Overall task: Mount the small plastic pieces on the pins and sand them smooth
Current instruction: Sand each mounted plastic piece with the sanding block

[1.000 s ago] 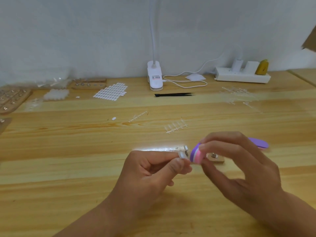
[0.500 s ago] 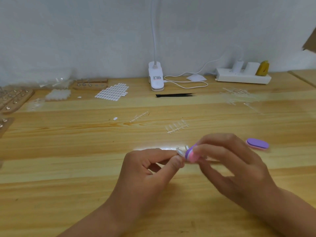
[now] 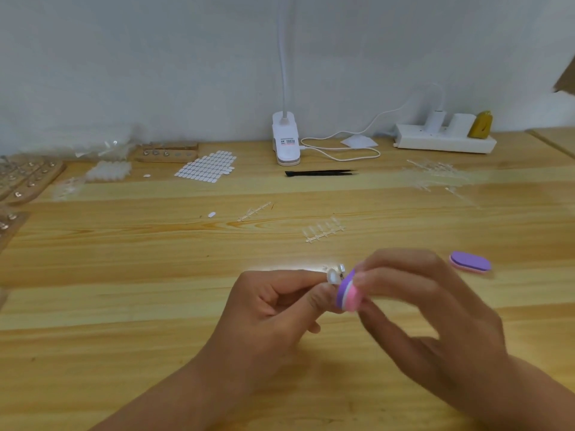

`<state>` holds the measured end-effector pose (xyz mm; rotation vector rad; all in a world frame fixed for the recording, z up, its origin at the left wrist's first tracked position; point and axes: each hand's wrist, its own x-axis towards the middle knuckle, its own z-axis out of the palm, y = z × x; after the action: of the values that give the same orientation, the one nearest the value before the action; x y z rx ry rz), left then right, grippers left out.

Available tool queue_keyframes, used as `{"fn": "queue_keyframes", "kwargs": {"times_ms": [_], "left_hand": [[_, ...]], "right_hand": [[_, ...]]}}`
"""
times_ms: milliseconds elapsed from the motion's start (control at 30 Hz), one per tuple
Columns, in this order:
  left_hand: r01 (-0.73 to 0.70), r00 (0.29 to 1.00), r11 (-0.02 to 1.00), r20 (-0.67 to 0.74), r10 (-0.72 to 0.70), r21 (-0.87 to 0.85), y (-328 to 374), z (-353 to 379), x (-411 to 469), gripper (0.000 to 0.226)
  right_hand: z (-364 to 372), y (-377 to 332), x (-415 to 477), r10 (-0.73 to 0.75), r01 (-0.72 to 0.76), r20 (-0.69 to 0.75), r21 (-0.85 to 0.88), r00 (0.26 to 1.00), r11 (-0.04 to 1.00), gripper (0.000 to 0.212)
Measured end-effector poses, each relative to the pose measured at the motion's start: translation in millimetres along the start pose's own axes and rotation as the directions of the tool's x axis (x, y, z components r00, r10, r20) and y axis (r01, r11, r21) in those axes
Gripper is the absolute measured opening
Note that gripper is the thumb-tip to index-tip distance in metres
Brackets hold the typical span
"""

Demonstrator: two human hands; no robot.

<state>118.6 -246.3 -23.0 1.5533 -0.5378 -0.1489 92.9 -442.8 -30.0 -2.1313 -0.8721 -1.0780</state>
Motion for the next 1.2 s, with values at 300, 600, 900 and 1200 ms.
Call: {"fn": "queue_keyframes", "kwargs": {"times_ms": [300, 600, 900, 1200], "left_hand": [[0.080, 0.997, 0.991, 0.027, -0.078, -0.104, -1, -3, -1, 0.023], [0.127, 0.983, 0.982, 0.150, -0.106, -0.139, -1, 0, 3, 0.025], [0.119, 0.987, 0.988, 0.117, -0.107, -0.102, -8, 1, 3, 0.017], [0.042, 0.998, 0.998, 0.037, -0.041, -0.044, 0, 1, 2, 0.039]], "right_hand": [[-4, 6, 0, 0.017, -0.017, 0.015, 0.010, 1.000, 1.000, 0.021], [-16, -1, -3, 0.389, -0.450, 0.242, 0.306, 0.889, 0.839, 0.031], [-3, -2, 3, 0.271, -0.293, 0.204, 0.087, 0.941, 0.952, 0.016], [1, -5, 3, 0.317, -0.321, 0.075, 0.050, 0.945, 0.946, 0.013]]}}
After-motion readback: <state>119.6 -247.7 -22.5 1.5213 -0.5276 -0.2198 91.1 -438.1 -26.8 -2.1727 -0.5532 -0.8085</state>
